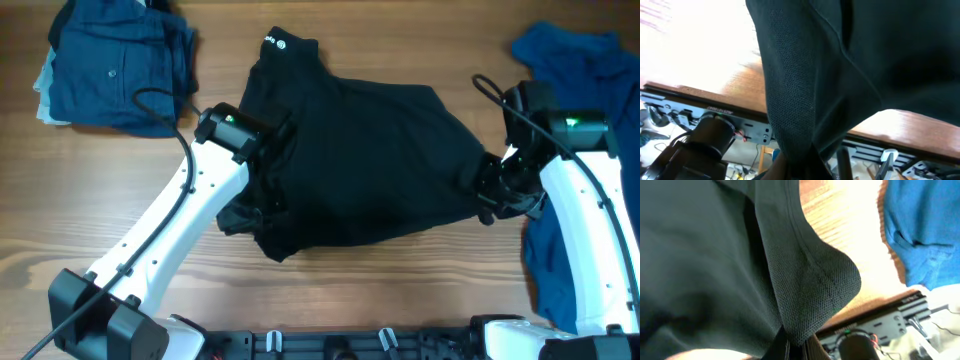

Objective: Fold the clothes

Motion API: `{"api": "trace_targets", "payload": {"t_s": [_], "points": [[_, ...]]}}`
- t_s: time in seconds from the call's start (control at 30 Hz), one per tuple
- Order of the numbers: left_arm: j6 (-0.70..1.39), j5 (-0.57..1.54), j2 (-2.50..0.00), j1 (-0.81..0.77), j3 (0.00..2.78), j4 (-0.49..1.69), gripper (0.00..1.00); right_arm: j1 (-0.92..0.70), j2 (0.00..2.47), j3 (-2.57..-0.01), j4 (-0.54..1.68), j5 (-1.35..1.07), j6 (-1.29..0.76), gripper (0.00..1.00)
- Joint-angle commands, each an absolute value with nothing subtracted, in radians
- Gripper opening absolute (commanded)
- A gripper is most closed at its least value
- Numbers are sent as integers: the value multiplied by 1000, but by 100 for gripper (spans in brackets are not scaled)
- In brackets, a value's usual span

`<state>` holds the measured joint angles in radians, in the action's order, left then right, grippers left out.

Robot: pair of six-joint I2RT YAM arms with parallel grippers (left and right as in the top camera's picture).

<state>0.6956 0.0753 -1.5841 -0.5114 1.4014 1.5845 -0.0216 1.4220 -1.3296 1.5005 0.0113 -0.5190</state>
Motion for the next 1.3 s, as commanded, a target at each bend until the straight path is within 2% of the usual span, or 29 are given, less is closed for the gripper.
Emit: {"api": "trace_targets", "payload": {"t_s": [0.0, 0.1, 0.23, 0.57, 0.9, 1.17, 1.27], "points": [[715, 38, -1576, -508, 1398, 1536, 14, -15, 1416, -1326, 1456, 27, -553, 5], [715, 31, -1577, -508, 1398, 1479, 13, -15, 1416, -1326, 1420, 27, -553, 7], [715, -14, -1589, -508, 1394, 1411, 4, -15, 1416, -1326, 1372, 27, -554, 7], [715, -192, -1600, -486, 1391, 1287, 4, -15, 1418, -1303, 1230, 88, -600, 8], [658, -211, -1605, -387, 1391, 1154, 4, -15, 1423, -1094, 1040, 91, -631, 11], [658, -211, -1710, -331, 1391, 1098, 4, -12, 1452, -1065, 988, 139, -630, 20], [659, -211, -1755, -331, 1391, 1079, 4, -12, 1473, -1065, 963, 139, -631, 20]]}}
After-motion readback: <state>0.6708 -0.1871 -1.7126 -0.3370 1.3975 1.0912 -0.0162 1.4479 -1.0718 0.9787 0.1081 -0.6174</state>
